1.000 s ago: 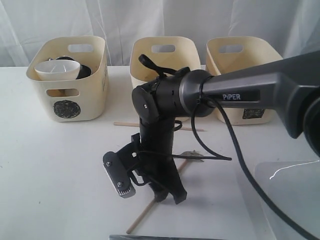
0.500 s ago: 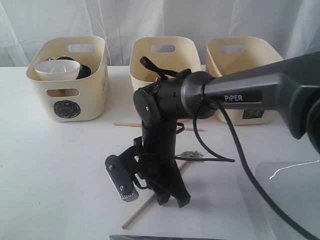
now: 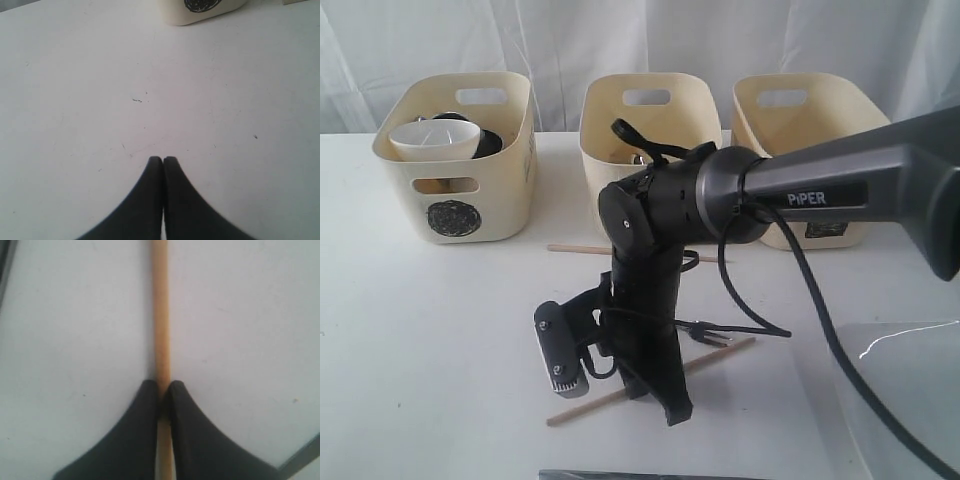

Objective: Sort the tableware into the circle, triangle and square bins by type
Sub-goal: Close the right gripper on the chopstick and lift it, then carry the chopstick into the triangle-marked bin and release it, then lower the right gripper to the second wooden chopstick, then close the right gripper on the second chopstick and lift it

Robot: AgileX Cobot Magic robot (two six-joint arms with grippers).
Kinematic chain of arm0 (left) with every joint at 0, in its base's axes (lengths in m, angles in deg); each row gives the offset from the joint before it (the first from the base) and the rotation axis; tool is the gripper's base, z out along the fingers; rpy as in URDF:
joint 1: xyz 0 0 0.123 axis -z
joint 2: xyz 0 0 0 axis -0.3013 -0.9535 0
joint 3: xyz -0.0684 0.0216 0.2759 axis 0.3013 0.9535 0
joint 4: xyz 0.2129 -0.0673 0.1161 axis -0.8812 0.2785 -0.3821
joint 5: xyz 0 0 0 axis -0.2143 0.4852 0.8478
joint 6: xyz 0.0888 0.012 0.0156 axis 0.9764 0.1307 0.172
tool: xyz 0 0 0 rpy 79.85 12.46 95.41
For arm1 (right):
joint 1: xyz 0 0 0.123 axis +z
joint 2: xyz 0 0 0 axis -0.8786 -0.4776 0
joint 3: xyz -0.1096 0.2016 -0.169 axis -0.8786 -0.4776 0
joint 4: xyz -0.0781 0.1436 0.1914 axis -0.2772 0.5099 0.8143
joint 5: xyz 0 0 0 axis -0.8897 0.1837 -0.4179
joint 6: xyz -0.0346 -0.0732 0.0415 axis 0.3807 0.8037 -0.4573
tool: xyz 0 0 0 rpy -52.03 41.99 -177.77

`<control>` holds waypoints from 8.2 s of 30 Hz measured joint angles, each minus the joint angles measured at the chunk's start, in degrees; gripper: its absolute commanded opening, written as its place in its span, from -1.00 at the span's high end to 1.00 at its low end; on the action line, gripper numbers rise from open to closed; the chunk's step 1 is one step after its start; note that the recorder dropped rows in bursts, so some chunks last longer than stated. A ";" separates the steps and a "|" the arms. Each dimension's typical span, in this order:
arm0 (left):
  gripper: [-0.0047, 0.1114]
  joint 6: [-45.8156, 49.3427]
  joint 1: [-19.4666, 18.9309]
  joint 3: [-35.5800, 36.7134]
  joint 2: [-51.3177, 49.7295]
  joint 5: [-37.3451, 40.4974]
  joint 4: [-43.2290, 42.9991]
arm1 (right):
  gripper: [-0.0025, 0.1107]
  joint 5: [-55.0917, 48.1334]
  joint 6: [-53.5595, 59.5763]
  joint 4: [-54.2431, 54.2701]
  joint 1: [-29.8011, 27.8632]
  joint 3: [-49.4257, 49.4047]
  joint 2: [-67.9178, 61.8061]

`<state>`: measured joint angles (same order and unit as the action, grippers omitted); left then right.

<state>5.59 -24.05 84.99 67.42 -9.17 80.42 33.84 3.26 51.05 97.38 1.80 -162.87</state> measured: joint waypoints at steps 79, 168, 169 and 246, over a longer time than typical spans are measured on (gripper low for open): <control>0.92 0.00 0.00 0.00 0.00 -0.12 0.00 | 0.12 86.60 -65.69 -5.00 -17.56 5.63 -1.87; 0.92 0.00 0.00 0.00 0.00 -0.12 0.00 | -0.19 15.59 -28.99 6.74 -22.28 8.53 -4.70; 0.92 0.00 0.00 0.00 0.00 -0.12 0.00 | -0.19 13.86 -27.90 6.88 -22.28 8.61 -4.70; 0.92 0.00 0.00 0.00 0.00 -0.12 0.00 | 0.05 11.68 -15.12 9.25 -24.95 8.59 -5.74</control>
<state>5.59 -24.05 84.99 67.42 -9.29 80.42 45.52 -11.86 60.30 72.43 10.39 -168.61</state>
